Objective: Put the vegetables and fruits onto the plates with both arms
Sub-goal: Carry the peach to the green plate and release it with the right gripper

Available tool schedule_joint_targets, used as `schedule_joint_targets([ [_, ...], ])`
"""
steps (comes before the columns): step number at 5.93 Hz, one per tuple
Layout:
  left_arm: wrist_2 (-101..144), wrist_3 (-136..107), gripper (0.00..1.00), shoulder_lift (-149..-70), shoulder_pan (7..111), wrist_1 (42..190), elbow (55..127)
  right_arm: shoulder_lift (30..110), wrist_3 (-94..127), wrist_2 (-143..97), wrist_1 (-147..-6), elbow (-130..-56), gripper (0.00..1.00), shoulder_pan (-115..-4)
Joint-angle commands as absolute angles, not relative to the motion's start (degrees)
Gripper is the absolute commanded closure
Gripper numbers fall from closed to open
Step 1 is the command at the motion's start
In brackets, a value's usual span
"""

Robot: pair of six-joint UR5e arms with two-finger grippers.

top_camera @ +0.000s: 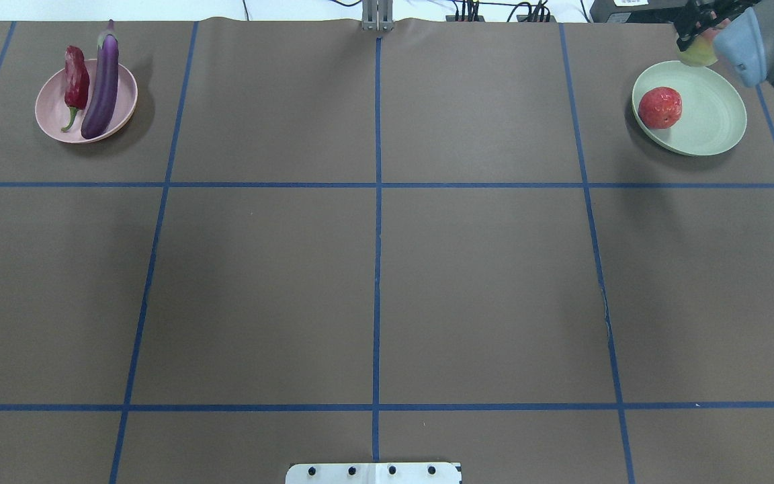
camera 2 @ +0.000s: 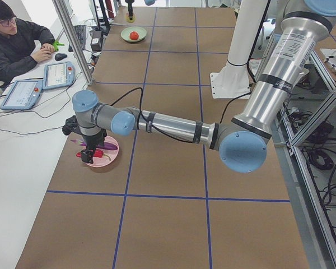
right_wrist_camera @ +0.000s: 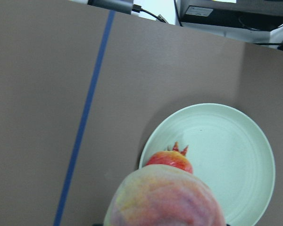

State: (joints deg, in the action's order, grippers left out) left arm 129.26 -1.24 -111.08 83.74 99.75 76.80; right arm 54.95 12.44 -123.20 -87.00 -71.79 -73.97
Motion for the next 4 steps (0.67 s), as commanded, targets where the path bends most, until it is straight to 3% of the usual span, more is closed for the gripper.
schedule_joint_targets([
  [1,129.2,-0.8,0.0,-108.0,84.0,101.3,76.6,55.3,11.0,-122.1,-70.9,-57.6,1.0,-75.1],
  [4,129.0,-0.7,0.0,-107.6,84.0,101.3,77.2,54.9,13.8,-118.9,-66.2,-51.2,1.0,-71.8],
])
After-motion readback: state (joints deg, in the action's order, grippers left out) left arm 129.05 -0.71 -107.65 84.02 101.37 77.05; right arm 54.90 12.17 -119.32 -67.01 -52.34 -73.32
